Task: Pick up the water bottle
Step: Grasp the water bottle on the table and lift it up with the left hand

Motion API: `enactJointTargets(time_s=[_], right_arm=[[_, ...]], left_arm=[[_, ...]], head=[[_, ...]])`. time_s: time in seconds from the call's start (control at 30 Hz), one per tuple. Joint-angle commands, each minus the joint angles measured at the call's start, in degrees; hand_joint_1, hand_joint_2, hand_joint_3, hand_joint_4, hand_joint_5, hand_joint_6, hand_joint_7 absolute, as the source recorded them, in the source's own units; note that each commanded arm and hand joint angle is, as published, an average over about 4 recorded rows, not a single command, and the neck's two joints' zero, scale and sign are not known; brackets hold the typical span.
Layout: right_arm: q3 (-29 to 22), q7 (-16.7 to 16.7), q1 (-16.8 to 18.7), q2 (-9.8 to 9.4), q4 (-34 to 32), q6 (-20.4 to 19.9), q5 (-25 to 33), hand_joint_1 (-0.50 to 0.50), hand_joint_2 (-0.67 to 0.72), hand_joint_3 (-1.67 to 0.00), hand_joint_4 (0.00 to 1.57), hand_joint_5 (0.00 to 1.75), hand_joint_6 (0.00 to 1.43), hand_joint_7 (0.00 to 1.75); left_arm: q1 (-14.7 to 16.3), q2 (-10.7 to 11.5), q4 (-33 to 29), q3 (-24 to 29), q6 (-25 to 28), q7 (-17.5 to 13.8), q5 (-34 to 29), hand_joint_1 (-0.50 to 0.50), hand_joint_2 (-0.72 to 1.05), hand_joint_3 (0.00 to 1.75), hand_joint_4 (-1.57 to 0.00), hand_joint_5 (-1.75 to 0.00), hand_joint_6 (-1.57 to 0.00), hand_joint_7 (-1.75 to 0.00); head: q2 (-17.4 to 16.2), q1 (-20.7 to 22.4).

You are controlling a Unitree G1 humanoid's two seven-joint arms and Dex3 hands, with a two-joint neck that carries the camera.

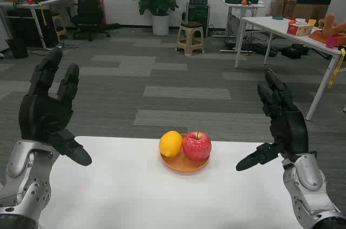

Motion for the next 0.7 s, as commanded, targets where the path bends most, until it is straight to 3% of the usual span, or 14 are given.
enactJointTargets(time_s=[0.03, 0.1, 0.7], right_arm=[[-1.7, -3.7, 3.3, -5.25, -14.3, -1.4, -0.8, -0.5, 0.6, 0.0, 0.0, 0.0, 0.0, 0.07], [-1.7, -3.7, 3.3, -5.25, -14.3, -1.3, -0.8, -0.5, 0.6, 0.0, 0.0, 0.0, 0.0, 0.07], [-1.6, -3.7, 3.5, -5.19, -13.9, -1.3, -0.8, -0.5, 0.6, 0.0, 0.0, 0.0, 0.0, 0.07]], left_arm=[[-4.7, -6.0, -2.7, -16.5, -10.8, 10.9, 4.8, -0.5, -0.61, 0.09, 0.0, 0.0, 0.0, -0.35], [-4.7, -6.0, -2.7, -16.5, -10.8, 10.9, 4.8, -0.5, -0.61, 0.09, 0.0, 0.0, 0.0, -0.35], [-4.7, -6.1, -2.6, -16.6, -10.8, 10.9, 4.8, -0.5, -0.64, 0.09, 0.0, 0.0, 0.0, -0.35]], head=[[5.4, -0.2], [3.1, -0.1], [2.0, -0.7]])
